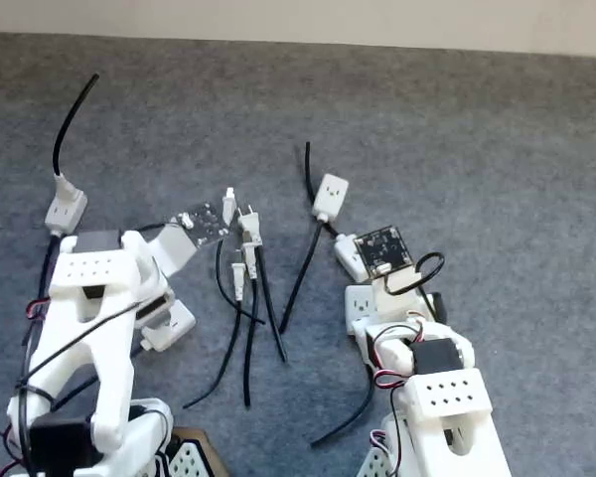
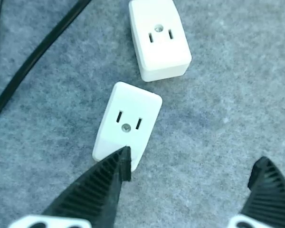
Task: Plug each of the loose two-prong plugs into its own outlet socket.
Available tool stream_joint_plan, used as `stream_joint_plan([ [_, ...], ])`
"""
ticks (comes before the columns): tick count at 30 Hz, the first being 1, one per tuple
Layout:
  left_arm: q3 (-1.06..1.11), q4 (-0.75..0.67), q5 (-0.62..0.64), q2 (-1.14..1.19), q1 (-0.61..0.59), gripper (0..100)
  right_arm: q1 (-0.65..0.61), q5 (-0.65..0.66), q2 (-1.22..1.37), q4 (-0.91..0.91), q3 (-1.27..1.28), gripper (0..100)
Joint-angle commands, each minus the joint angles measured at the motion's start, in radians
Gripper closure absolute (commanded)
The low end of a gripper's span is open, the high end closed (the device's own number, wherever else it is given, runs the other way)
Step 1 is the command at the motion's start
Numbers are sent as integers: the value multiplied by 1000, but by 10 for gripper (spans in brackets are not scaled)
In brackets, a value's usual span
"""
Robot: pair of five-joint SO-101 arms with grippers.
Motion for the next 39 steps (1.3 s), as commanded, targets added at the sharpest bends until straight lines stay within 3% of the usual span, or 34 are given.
stream_joint_plan([
  [1, 1, -100, 14, 90, 13, 797, -12, -3, 2, -13, -8, 623],
  [8, -150, -164, 8, 263, -81, 797, -12, -3, 2, -13, -8, 623],
  [14, -320, -87, -29, 364, -133, 797, -12, -3, 2, -13, -8, 623],
  [18, -447, 40, -28, 364, -139, 797, -12, -3, 2, -13, -8, 623],
  [24, -639, 344, 8, 352, -111, 793, -12, -3, 2, -13, -8, 623],
  [27, -584, 427, 8, 269, -59, 793, -12, -3, 2, -13, -8, 623],
  [33, -245, 423, 9, -85, 113, 793, -12, -3, 2, -13, -8, 623],
  [39, 65, 222, 31, -272, 150, 793, -12, -3, 2, -13, -8, 623],
])
